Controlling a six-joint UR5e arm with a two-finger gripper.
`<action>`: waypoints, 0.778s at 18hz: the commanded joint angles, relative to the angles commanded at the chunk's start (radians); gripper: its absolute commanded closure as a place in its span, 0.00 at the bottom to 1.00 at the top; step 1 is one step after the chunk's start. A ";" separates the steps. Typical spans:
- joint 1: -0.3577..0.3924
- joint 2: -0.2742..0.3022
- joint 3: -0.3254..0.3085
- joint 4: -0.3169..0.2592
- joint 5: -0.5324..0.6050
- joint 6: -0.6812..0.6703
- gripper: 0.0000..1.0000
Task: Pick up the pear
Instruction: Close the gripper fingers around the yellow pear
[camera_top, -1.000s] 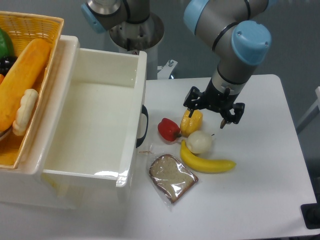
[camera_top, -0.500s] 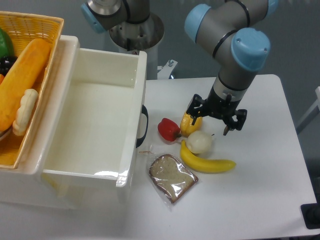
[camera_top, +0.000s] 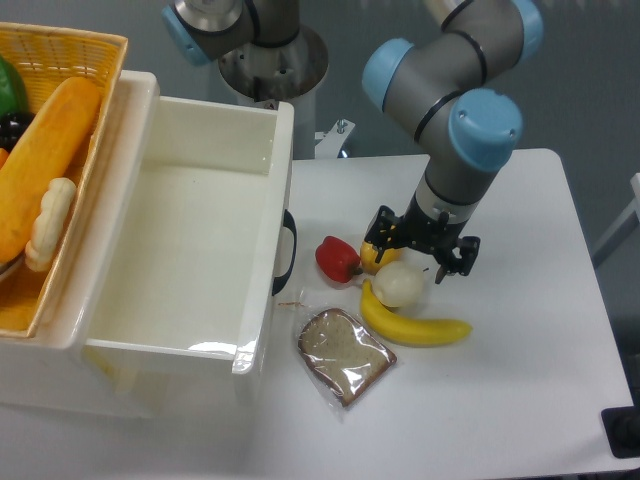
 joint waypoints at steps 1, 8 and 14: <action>0.000 -0.008 0.000 0.000 0.000 0.026 0.00; 0.004 -0.063 0.003 0.002 0.020 0.083 0.00; 0.006 -0.087 0.002 0.002 0.020 0.083 0.00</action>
